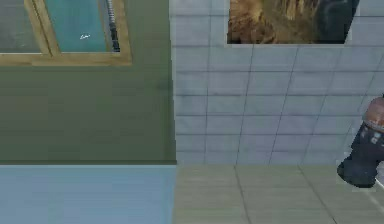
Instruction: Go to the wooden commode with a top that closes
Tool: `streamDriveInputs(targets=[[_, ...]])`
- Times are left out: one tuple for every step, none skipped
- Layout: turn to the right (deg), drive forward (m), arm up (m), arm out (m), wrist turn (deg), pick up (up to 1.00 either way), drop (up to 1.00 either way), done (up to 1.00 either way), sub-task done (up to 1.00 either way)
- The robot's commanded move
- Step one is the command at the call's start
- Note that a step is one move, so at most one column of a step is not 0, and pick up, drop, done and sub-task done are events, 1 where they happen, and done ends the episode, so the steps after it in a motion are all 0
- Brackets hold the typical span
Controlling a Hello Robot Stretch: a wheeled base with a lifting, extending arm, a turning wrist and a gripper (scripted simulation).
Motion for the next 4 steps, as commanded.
streamDriveInputs(targets=[[-45.0,0.0,0.0,0.0,0.0,0.0,0.0,0.0,0.0],[-45.0,0.0,0.0,0.0,0.0,0.0,0.0,0.0,0.0],[-12.0,0.0,0.0,0.0,0.0,0.0,0.0,0.0,0.0],[0.0,1.0,0.0,0.0,0.0,0.0,0.0,0.0,0.0]])
